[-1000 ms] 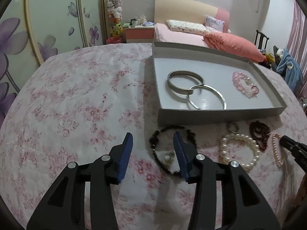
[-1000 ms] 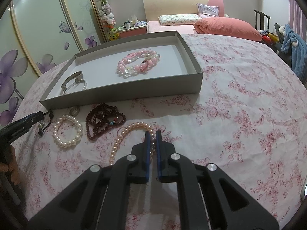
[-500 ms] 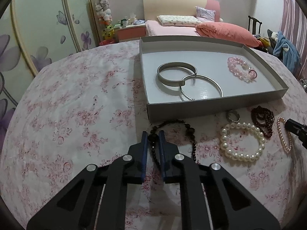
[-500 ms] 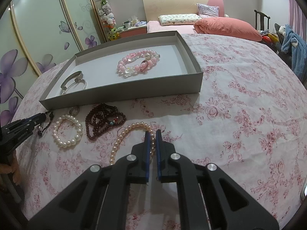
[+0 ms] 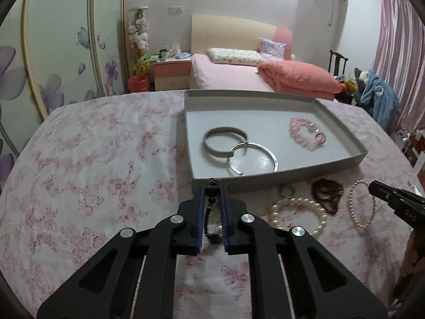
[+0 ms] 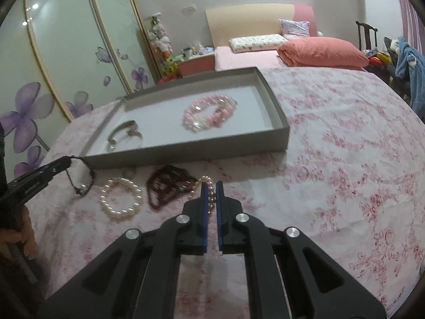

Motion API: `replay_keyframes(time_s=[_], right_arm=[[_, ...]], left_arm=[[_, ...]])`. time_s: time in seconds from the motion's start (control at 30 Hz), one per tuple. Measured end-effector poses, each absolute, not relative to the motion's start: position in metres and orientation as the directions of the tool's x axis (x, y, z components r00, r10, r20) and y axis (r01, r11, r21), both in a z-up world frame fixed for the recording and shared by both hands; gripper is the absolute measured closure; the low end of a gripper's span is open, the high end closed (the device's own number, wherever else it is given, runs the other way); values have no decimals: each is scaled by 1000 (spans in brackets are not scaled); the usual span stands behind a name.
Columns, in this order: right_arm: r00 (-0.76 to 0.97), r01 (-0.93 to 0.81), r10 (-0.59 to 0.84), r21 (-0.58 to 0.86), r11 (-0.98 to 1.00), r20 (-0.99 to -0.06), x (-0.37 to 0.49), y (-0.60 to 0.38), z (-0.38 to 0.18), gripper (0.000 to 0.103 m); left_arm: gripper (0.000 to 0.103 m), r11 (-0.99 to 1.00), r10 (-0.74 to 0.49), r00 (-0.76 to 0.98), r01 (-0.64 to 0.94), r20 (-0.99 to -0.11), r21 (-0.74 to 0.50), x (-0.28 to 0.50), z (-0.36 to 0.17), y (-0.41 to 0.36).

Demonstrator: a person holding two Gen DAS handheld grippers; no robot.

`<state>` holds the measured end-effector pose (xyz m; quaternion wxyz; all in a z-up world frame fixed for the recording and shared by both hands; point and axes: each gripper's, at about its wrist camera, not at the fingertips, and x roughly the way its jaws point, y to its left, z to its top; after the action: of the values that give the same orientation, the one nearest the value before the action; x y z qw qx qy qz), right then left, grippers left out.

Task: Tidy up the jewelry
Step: 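Grasp the black bead bracelet with the left gripper while the right lifts the pink necklace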

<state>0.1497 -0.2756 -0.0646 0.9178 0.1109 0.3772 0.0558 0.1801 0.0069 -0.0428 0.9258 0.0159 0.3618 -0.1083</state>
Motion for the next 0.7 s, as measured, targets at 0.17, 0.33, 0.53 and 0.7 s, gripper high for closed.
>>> replay_keyframes(time_s=[0.17, 0.33, 0.53, 0.7], right_arm=[[732, -47, 220, 274, 960, -645, 147, -270, -54, 97], [753, -68, 248, 303, 950, -609, 142, -268, -45, 97], [772, -82, 265, 323, 943, -577, 138, -263, -36, 97], [795, -93, 266, 324, 942, -545, 135, -259, -26, 97]], left_arm=[[91, 966, -248, 710, 231, -659, -116, 178, -40, 8], [91, 957, -284, 714, 249, -640, -146, 173, -35, 6], [91, 946, -321, 712, 270, -625, -178, 169, -32, 1], [91, 938, -346, 716, 276, -607, -210, 166, -26, 2]])
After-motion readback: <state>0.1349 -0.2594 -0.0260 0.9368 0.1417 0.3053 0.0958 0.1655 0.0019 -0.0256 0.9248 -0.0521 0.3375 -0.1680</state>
